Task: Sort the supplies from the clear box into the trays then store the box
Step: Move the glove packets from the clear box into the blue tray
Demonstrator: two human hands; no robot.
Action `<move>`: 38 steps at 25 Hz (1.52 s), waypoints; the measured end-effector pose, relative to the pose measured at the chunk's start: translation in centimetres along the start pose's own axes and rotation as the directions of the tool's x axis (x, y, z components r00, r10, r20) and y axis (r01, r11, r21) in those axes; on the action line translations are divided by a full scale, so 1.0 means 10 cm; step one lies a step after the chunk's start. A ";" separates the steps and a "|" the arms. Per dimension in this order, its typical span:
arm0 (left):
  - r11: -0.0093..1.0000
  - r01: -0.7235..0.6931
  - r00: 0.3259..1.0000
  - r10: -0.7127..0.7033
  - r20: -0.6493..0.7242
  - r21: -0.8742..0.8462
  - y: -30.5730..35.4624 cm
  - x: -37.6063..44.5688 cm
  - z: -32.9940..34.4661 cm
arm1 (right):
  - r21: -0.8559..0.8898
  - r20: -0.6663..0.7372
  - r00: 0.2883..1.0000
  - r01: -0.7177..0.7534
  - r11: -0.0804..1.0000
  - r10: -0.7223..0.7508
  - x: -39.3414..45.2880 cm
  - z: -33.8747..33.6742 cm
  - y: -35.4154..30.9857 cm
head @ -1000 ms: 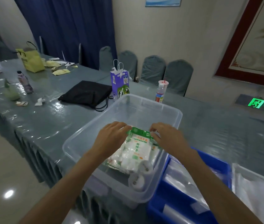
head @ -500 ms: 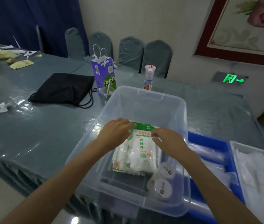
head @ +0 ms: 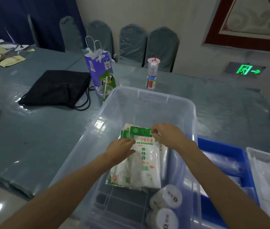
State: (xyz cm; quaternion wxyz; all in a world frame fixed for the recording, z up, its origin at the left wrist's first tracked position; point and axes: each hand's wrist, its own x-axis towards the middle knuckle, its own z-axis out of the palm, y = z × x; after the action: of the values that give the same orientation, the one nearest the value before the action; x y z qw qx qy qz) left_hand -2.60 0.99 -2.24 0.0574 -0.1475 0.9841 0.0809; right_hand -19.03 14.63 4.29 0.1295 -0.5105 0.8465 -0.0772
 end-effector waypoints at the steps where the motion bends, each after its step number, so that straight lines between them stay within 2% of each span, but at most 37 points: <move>1: 0.998 0.034 0.999 -0.031 0.044 -0.058 0.03 -0.01 0.11 | 0.007 0.005 1.000 0.007 1.000 -0.007 0.03 0.03 0.04; 3: 0.987 0.086 0.992 -0.072 0.102 -0.136 0.06 -0.02 0.27 | 0.012 0.031 0.999 0.041 0.999 -0.041 0.06 0.08 0.05; 5: 0.945 0.180 0.982 -0.156 0.105 -0.274 0.00 0.00 0.35 | 0.059 0.021 0.998 0.060 0.996 -0.061 0.09 0.11 0.04; 7: 0.836 0.324 0.946 -0.284 0.157 -0.442 -0.04 0.01 0.36 | 0.088 -0.002 0.998 0.061 0.994 -0.061 0.11 0.12 0.04; 10: 0.711 0.462 0.887 -0.369 0.278 -0.530 0.01 0.01 0.38 | 0.098 0.001 0.998 0.068 0.993 -0.069 0.13 0.11 0.04; 12: 0.625 0.477 0.878 -0.370 0.304 -0.618 0.07 0.02 0.41 | 0.121 -0.002 0.998 0.068 0.990 -0.068 0.12 0.11 0.04; 16: 0.368 0.457 0.874 -0.357 0.331 -0.810 0.15 0.04 0.46 | 0.169 -0.022 0.998 0.056 0.984 -0.053 0.12 0.09 0.06; 17: 0.331 0.451 0.873 -0.356 0.333 -0.829 0.15 0.05 0.44 | 0.168 -0.023 0.999 0.052 0.984 -0.049 0.12 0.09 0.06; 20: 0.305 0.393 0.894 -0.347 0.282 -0.868 0.17 0.11 0.25 | 0.150 -0.025 0.999 0.041 0.988 -0.038 0.10 0.08 0.04; 22: 0.330 0.347 0.915 -0.327 0.238 -0.878 0.18 0.14 0.04 | 0.153 -0.009 0.999 0.045 0.987 -0.044 0.08 0.07 0.02; 23: 0.380 0.322 0.925 -0.321 0.202 -0.867 0.17 0.14 -0.08 | 0.160 -0.002 0.999 0.045 0.986 -0.046 0.06 0.06 0.01; 26: 0.655 0.256 0.943 -0.332 0.033 -0.711 0.10 0.12 -0.49 | 0.173 0.007 0.999 0.033 0.984 -0.035 0.00 0.06 0.00; 30: 0.873 0.229 0.945 -0.305 -0.116 -0.432 -0.03 -0.02 -0.88 | 0.153 0.054 0.998 0.035 0.988 -0.044 -0.03 0.13 -0.04; 34: 0.964 0.166 0.946 -0.215 -0.241 -0.210 -0.13 -0.11 -1.02 | 0.011 0.222 0.972 0.074 0.997 -0.074 0.10 0.19 -0.13; 38: 0.979 0.146 0.936 -0.183 -0.301 -0.142 -0.25 -0.15 -1.07 | 0.010 0.285 0.958 0.023 1.000 -0.025 0.14 0.30 -0.17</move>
State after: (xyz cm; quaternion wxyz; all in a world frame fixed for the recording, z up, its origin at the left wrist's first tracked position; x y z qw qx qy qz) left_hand -1.40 -2.86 8.05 -0.1011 -0.2435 0.9584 0.1092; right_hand -17.32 12.57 1.62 0.2508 -0.5262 0.8125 -0.0072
